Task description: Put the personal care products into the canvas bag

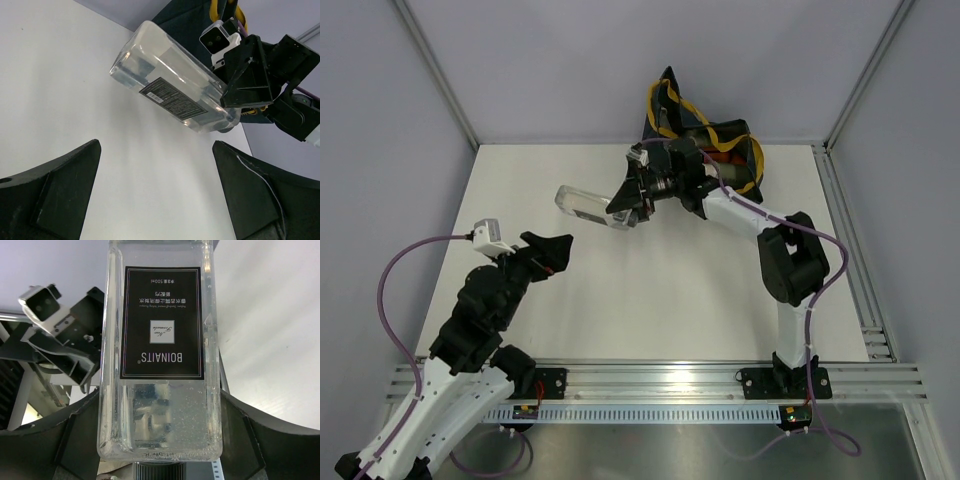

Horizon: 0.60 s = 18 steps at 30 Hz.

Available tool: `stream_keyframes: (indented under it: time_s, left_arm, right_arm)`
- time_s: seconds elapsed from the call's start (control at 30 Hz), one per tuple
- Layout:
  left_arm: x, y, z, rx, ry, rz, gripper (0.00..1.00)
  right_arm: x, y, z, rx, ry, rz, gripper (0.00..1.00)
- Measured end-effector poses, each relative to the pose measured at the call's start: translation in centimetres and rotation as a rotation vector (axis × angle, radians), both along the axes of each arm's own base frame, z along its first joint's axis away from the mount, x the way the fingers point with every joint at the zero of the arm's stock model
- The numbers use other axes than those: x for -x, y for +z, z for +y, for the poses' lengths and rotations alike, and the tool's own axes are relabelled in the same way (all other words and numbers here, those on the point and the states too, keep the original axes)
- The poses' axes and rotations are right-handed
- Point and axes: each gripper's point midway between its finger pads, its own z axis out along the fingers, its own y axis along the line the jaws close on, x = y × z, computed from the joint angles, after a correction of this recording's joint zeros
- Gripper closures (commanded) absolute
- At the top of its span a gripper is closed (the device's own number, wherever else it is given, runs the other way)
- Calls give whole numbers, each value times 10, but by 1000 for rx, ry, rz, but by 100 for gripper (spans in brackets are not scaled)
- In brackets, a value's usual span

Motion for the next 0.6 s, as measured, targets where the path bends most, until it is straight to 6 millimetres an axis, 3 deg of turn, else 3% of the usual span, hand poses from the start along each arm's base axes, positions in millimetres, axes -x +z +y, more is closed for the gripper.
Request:
stream_keyframes:
  time_s: [0.13,0.27,0.6]
  left_arm:
    - [-1,3,0,-4,-1,-15,1]
    - [-1,5,0,-6,-2,-24,1]
    - [-12,3,-7,-14,-6,-16,1]
  right_arm:
    - [-7,22,-9,-39,-17,9,100]
    - [-27,44,-34,-72,-79,5,100]
    - [-94,90,-140,-116,-350,-52,100]
